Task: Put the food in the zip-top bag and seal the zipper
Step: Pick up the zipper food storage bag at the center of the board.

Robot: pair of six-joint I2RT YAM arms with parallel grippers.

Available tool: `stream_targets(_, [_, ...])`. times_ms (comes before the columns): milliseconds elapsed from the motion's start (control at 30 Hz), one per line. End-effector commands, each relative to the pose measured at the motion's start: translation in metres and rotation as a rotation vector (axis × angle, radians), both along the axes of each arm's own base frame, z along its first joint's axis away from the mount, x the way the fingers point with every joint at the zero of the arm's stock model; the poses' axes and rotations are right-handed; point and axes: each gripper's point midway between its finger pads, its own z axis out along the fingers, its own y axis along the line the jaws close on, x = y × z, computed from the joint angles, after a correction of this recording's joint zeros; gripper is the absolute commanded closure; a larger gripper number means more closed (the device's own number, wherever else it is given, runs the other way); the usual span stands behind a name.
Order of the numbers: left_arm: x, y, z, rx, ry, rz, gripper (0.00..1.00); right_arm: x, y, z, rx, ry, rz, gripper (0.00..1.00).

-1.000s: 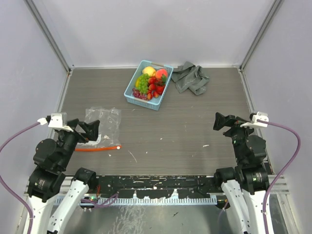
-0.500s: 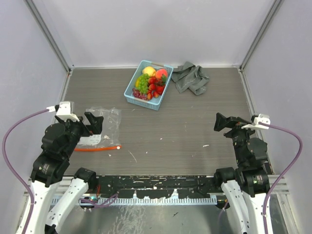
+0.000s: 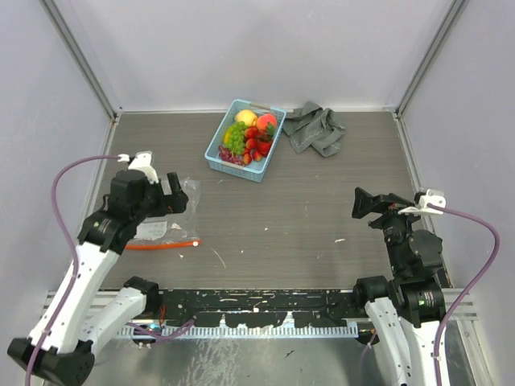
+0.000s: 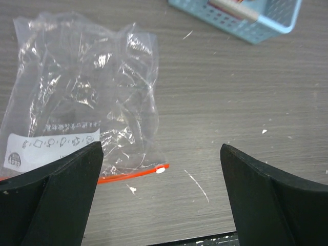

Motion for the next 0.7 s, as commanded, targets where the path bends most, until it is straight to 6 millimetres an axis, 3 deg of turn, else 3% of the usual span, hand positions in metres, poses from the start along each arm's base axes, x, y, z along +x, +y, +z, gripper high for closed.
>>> stream_targets(0, [0.009, 0.003, -0.021, 0.011, 0.105, 0.064, 0.02, 0.0, 0.005, 0.014, 0.017, -0.05, 0.025, 0.0])
stream_targets(233, [0.026, 0.0, -0.067, 0.048, 0.265, 0.11, 0.02, 0.0, 0.009, 0.01, 0.02, -0.044, 0.047, 0.0])
stream_targets(433, [0.036, -0.014, -0.102, 0.034, 0.399, 0.098, 0.02, -0.003, 0.011, 0.013, 0.023, -0.063, 0.063, 0.0])
stream_targets(667, [0.052, -0.008, -0.15, 0.103, 0.467, 0.145, 0.02, -0.003, 0.02, 0.009, 0.025, -0.06, 0.112, 0.0])
